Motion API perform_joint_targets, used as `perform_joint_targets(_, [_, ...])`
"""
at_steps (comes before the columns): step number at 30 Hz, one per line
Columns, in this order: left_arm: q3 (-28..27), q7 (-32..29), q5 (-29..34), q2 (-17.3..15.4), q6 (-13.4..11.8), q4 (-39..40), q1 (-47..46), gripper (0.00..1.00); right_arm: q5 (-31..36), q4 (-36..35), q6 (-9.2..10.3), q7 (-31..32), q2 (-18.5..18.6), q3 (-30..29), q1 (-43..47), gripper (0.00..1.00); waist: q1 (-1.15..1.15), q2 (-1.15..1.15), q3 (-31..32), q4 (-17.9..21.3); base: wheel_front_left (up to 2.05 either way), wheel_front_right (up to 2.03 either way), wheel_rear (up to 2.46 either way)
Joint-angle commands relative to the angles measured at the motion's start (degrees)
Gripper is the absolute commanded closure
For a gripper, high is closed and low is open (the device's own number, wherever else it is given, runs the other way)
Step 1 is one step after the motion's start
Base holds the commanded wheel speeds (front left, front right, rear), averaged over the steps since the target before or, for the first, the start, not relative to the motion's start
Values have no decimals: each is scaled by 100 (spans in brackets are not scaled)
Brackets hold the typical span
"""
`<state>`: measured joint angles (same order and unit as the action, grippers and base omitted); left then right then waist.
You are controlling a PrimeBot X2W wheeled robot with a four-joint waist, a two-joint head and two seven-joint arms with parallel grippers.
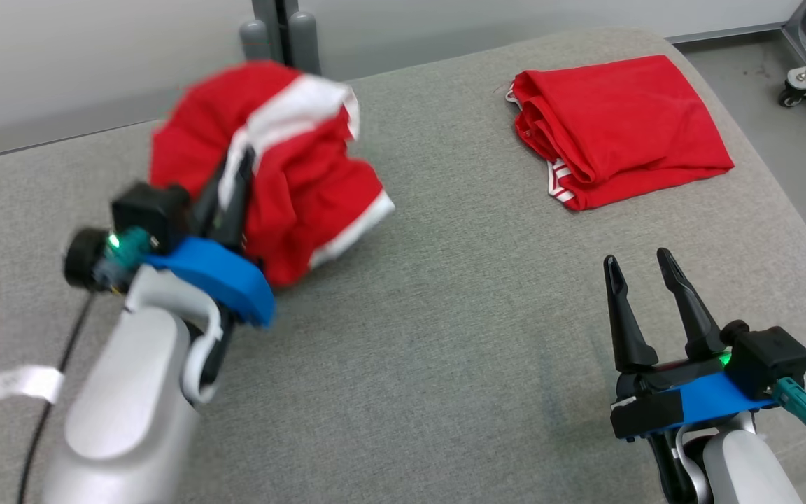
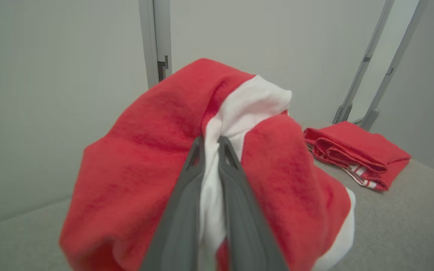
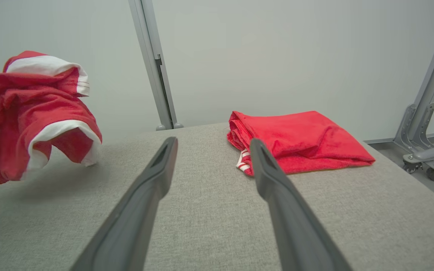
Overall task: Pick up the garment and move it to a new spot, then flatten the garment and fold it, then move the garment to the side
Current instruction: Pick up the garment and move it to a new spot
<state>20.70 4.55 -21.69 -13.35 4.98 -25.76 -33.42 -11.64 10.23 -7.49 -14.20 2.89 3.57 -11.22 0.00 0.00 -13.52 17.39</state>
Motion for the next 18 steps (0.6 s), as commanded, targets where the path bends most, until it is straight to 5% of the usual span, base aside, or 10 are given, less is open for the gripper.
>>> perform_joint_targets(1, [33,79,-21,60,-42,-50,193,100,28,9,-1,4,0,1,11,0,0,0,-6,-38,0,0,0])
perform_joint_targets(11, [435,376,-130,437,58,-539,969,100,51,19,-1,32,1,-24,91,0,0,0,46,-285,0,0,0])
perform_joint_targets(12, [495,401,-109,474,62,-588,996,84,53,29,-1,46,1,-17,99,0,0,0,62,-322,0,0,0])
perform_joint_targets(13, [525,458,-98,507,70,-623,1014,0,56,37,-1,53,1,-8,99,0,0,0,81,-358,0,0,0])
perform_joint_targets(18, [526,859,-31,607,-9,-577,998,0,54,75,-1,90,2,-31,171,0,0,0,247,-573,0,0,0])
